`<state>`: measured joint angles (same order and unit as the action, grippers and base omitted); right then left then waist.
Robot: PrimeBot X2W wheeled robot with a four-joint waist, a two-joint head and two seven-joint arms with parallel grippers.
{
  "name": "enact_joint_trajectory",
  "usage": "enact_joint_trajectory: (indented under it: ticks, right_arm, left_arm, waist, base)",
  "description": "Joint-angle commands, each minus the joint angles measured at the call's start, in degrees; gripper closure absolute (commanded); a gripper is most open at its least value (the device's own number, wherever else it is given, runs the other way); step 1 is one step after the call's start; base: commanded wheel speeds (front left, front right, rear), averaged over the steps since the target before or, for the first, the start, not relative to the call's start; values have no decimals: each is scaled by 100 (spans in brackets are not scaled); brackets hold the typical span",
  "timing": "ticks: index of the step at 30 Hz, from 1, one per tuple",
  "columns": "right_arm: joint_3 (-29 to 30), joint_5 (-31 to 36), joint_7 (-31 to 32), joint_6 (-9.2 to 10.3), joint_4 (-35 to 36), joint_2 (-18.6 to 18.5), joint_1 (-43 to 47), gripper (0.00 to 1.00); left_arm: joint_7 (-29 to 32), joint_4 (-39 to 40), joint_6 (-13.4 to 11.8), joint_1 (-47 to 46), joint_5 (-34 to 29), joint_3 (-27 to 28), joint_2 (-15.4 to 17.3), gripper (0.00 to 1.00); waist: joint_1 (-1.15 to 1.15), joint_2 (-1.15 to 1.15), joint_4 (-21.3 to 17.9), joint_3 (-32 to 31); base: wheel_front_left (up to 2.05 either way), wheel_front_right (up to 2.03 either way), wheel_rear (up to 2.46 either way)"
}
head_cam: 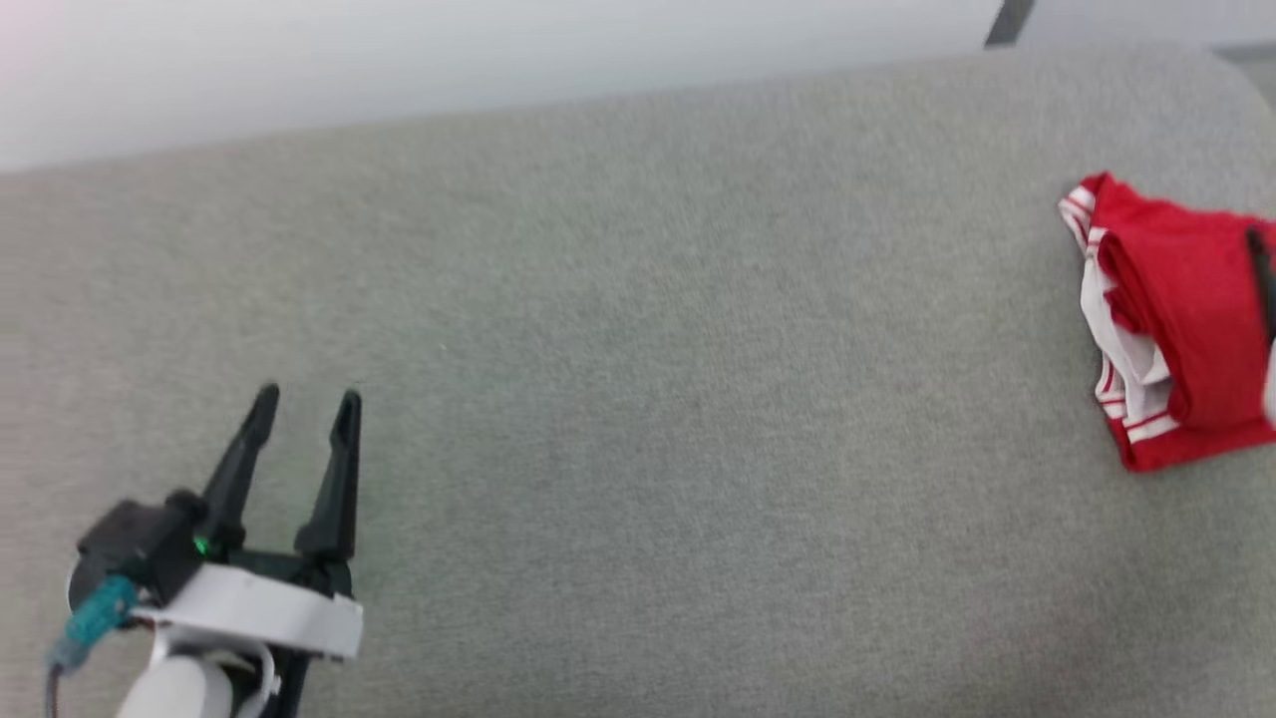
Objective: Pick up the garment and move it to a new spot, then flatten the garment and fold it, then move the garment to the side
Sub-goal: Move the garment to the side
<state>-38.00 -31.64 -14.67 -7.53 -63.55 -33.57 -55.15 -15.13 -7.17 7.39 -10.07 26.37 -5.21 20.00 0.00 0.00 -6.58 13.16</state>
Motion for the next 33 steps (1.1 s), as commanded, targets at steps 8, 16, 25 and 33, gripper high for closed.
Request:
enact_joint_trajectory:
  ticks: [8, 16, 25, 33]
  right_arm:
    - [532, -250, -51, 7, 749, 320, 1268, 0]
    - [1429, 89, -53, 7, 1681, 568, 2462, 0]
    - [2642, 812, -54, 7, 2905, 1037, 3773, 0]
    - [3447, 1386, -54, 7, 3943, 1518, 4786, 0]
  left_arm:
    - [6, -65, 13, 672, -156, 278, -227, 0]
    - [6, 66, 13, 1181, -379, 676, -356, 0]
    - [6, 190, 13, 1694, -540, 1050, -426, 0]
    - [6, 121, 13, 1981, -388, 1144, -366, 0]
  waist:
    - [0, 0, 628, -1061]
    - [0, 0, 858, -1409]
    - [0, 0, 964, -1626]
    - [0, 0, 948, -1755]
  base:
    - [0, 0, 0]
    - [0, 0, 0]
    - [0, 0, 0]
    - [0, 0, 0]
